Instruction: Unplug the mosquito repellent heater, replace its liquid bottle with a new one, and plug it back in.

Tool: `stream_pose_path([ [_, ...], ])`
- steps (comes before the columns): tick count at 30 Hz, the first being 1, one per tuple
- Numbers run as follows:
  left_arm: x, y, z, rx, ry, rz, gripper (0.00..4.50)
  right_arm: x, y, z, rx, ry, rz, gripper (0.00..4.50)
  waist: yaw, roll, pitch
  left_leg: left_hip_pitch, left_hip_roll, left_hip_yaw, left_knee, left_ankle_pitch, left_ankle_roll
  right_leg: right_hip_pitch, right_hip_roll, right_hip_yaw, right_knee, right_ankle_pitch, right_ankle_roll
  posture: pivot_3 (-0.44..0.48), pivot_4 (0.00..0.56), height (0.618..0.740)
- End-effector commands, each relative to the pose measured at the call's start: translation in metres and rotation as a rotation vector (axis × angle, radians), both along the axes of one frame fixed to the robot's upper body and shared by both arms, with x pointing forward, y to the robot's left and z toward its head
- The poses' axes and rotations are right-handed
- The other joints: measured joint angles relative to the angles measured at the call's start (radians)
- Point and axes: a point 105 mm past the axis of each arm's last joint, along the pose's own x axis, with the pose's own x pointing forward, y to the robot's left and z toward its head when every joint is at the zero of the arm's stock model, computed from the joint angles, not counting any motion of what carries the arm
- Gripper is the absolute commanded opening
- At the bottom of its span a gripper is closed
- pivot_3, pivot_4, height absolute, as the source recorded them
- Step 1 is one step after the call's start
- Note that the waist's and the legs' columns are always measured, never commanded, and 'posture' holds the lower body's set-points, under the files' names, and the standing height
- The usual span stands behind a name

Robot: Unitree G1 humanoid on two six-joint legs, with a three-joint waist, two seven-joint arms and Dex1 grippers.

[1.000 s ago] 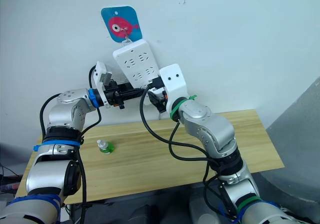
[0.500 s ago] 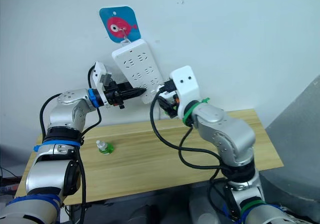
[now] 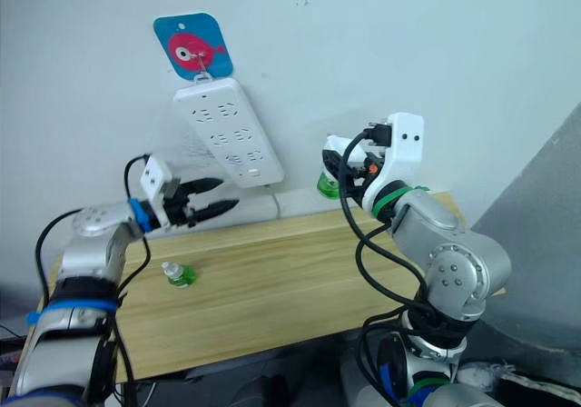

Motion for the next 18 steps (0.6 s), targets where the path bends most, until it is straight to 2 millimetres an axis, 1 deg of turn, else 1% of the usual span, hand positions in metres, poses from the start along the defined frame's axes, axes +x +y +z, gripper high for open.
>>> stream_pose_path([
  [1,-0.018,-0.003,0.041,0.010,-0.212,0.003,4.50,-0.010,0.003,0.019,0.084,-0.080,0.047,2.96,0.009,0.000,0.000,0.000,0.000,0.000,0.000,0.000,0.000,0.000,0.000,0.000,0.000,0.000,0.000,-0.244,0.157,0.740],
  [4,-0.045,-0.039,0.046,-0.050,-0.182,-0.159,4.50,-0.011,0.004,0.023,0.179,-0.078,0.070,2.96,0.033,0.000,0.000,0.000,-0.001,0.001,0.000,0.000,0.000,0.001,-0.001,0.000,0.000,0.000,0.000,-0.235,0.155,0.740],
  [5,-0.053,-0.053,0.048,-0.074,-0.163,-0.216,4.50,-0.011,0.004,0.024,0.216,-0.073,0.078,2.96,0.039,0.000,0.000,0.000,-0.001,0.001,0.001,0.000,0.000,0.001,-0.002,0.000,0.000,0.000,0.000,-0.214,0.152,0.740],
  [6,-0.058,-0.069,0.052,-0.102,-0.158,-0.266,4.50,-0.011,0.007,0.027,0.269,-0.068,0.097,2.96,0.049,0.000,0.000,0.000,-0.002,0.001,0.002,0.000,0.000,0.002,-0.002,0.000,0.000,0.000,0.000,-0.213,0.152,0.740],
  [8,-0.064,-0.089,0.058,-0.140,-0.158,-0.322,4.50,-0.012,0.010,0.030,0.333,-0.058,0.120,2.96,0.064,0.000,0.000,0.000,-0.002,0.002,0.003,0.000,0.000,0.002,-0.003,0.000,-0.001,0.000,0.000,-0.212,0.149,0.740],
  [11,-0.061,-0.119,0.074,-0.217,-0.206,-0.368,4.50,-0.012,0.015,0.032,0.435,-0.032,0.146,2.96,0.073,0.000,0.000,0.000,-0.003,0.004,0.004,0.000,0.000,0.003,-0.003,0.001,-0.001,0.000,0.000,-0.215,0.146,0.740],
  [12,-0.059,-0.125,0.078,-0.233,-0.221,-0.375,4.50,-0.012,0.016,0.034,0.463,-0.024,0.154,2.96,0.074,0.000,0.000,0.000,-0.003,0.004,0.005,0.000,0.000,0.003,-0.002,0.002,-0.001,0.000,0.000,-0.217,0.146,0.740],
  [15,-0.052,-0.141,0.086,-0.270,-0.259,-0.393,4.50,-0.013,0.020,0.037,0.553,0.008,0.182,2.96,0.069,0.000,0.000,0.000,-0.002,0.004,0.004,0.000,0.000,0.002,0.001,0.004,-0.001,0.000,0.000,-0.223,0.143,0.740],
  [18,-0.046,-0.151,0.090,-0.302,-0.279,-0.407,4.50,-0.015,0.022,0.040,0.623,0.046,0.201,2.96,0.057,0.000,0.000,0.000,0.000,0.004,0.003,0.000,0.000,0.001,0.004,0.005,-0.001,0.000,0.000,-0.230,0.141,0.740],
])
